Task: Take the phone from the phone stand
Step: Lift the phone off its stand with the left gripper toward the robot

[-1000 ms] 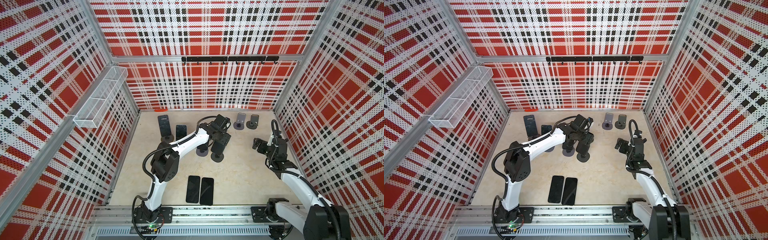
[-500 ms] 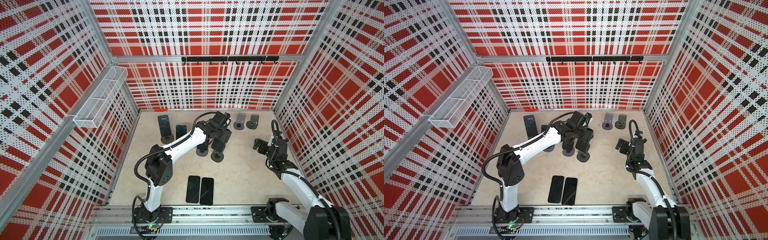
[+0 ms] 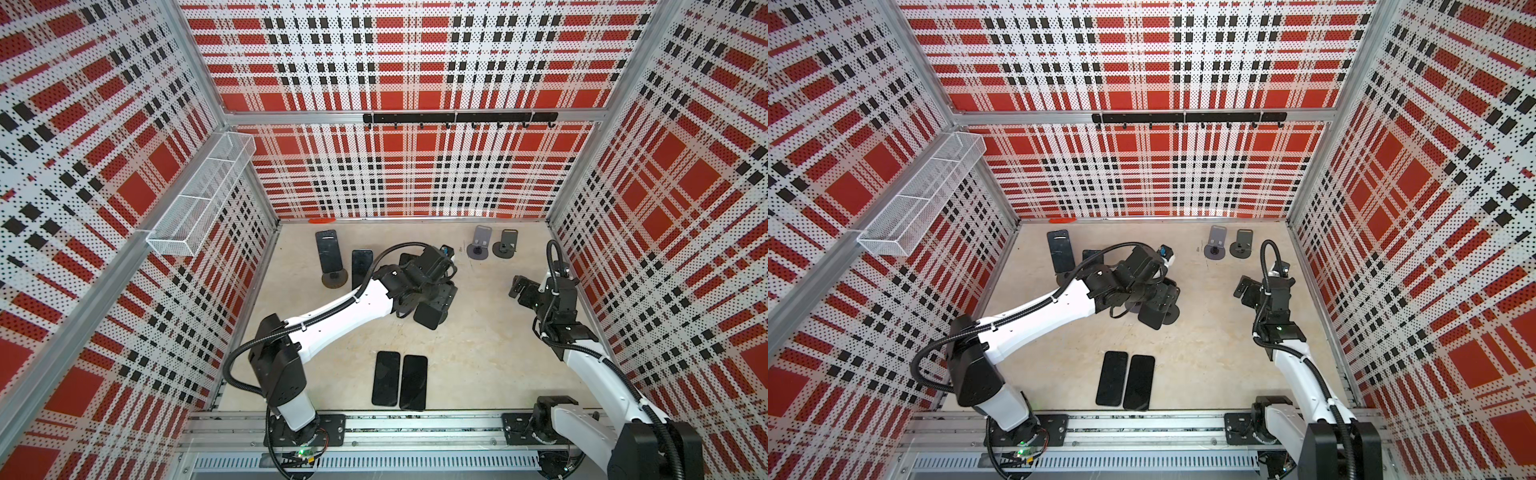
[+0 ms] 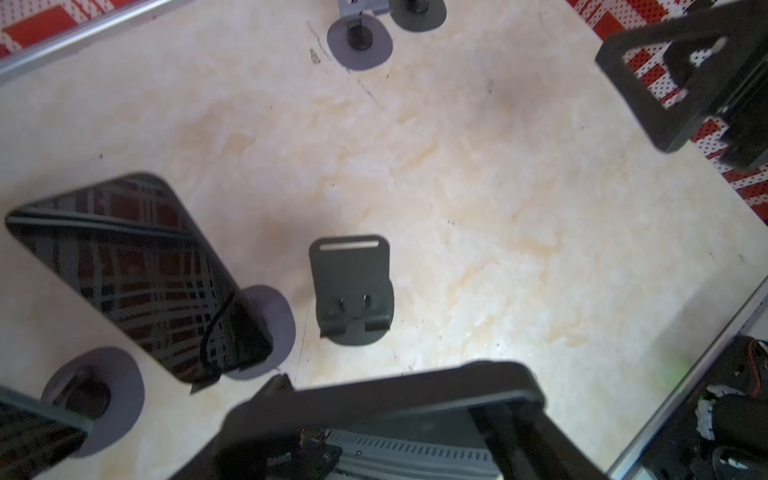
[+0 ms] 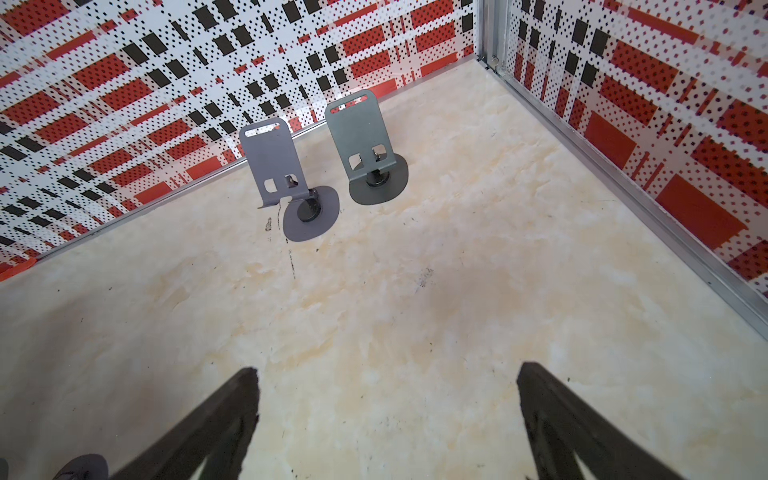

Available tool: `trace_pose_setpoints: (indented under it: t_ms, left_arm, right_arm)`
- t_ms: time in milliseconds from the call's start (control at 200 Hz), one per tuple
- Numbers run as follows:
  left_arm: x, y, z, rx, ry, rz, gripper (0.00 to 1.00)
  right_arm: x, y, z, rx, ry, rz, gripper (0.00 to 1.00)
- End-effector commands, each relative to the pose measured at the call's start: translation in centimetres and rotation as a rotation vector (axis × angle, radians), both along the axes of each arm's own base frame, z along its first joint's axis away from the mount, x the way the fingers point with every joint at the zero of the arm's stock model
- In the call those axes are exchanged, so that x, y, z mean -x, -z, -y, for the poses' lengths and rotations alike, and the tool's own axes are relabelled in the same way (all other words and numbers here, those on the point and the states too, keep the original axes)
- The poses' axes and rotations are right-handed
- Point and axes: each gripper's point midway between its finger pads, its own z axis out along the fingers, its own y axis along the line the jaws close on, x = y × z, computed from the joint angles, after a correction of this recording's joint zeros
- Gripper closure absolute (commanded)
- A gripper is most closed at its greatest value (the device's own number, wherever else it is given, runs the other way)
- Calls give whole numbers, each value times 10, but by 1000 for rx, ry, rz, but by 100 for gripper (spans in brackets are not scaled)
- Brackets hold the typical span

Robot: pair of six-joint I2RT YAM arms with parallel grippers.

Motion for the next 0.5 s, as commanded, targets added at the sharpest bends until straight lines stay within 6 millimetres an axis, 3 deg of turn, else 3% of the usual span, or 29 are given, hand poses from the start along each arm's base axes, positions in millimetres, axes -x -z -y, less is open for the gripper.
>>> trace_pose_setpoints:
  t_ms: [0,266,496]
  left_arm:
    - [16,6,-26,30,-64,-74,46]
    - [33,53,-108,-12,-253,-152,45]
    - [19,84,-178,-94,-423,-153,45]
  right_arm:
    - [2,-7,4,2,17,36,0]
    - [3,-7,5,2,25,41,0]
    - [3,-7,5,1,28,43,0]
